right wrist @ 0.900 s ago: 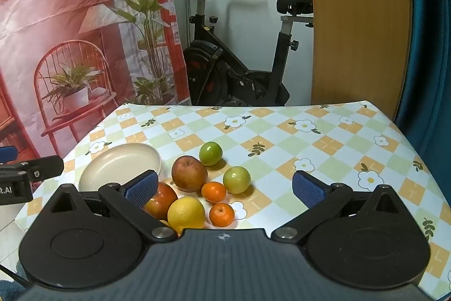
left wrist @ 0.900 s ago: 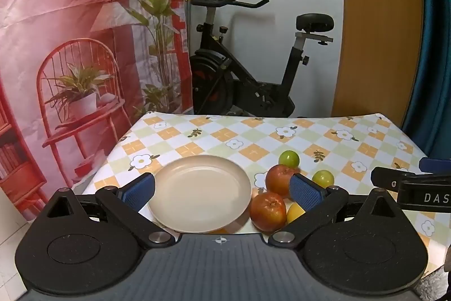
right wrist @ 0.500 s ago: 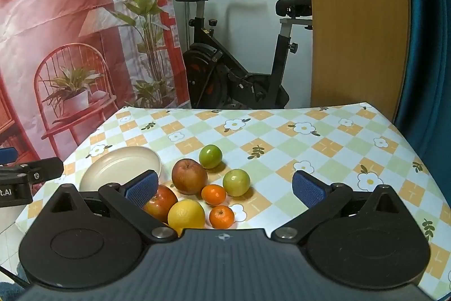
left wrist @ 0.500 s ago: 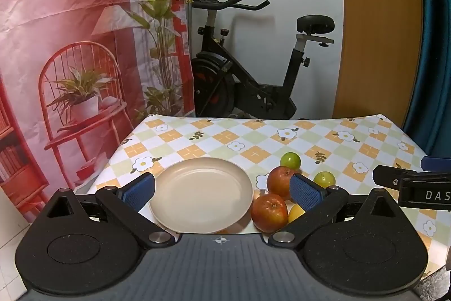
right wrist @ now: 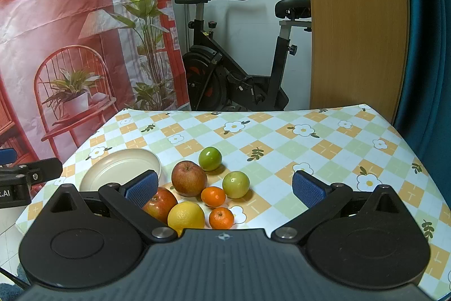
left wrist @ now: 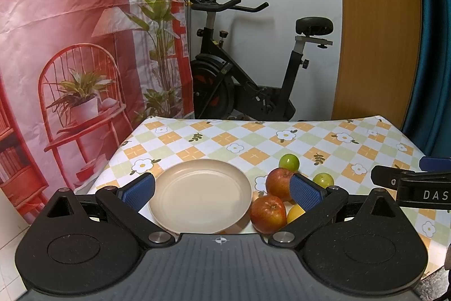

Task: Organize fruits

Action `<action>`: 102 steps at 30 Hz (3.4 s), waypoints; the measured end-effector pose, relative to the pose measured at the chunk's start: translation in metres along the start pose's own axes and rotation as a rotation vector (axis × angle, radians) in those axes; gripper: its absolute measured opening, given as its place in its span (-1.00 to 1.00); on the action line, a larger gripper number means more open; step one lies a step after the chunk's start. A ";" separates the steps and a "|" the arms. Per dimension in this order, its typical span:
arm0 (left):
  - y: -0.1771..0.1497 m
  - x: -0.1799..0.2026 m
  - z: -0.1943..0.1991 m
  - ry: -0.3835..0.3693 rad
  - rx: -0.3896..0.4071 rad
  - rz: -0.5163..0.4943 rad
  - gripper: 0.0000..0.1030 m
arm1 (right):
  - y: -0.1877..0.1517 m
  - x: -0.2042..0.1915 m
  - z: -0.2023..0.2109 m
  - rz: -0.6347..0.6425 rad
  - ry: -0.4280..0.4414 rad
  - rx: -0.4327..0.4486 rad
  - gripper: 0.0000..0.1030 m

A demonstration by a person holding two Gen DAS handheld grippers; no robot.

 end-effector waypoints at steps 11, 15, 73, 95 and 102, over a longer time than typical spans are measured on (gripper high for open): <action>0.000 0.001 0.000 -0.004 0.002 0.000 0.99 | 0.001 0.001 0.001 -0.004 -0.002 0.002 1.00; 0.000 0.002 0.001 -0.010 0.002 -0.003 0.99 | 0.002 0.001 0.002 -0.006 -0.005 0.004 1.00; -0.006 -0.001 -0.009 0.009 0.059 0.025 0.99 | 0.006 -0.011 0.007 0.032 0.006 0.046 1.00; -0.029 -0.006 -0.041 -0.058 0.053 0.054 0.88 | -0.057 0.021 -0.032 -0.001 0.020 0.179 1.00; -0.037 -0.014 -0.043 -0.095 0.072 0.140 0.88 | -0.060 0.024 -0.038 0.005 0.032 0.121 1.00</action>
Point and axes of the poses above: each gripper's, at about its wrist camera, not at the fingertips, and z roughly against the way its jaws point, x to its right, y to its top, the point moved 3 cm from there along -z, roughly the way its jaws point, and after that the axes turned 1 degree about -y, right-handed, at the moved point
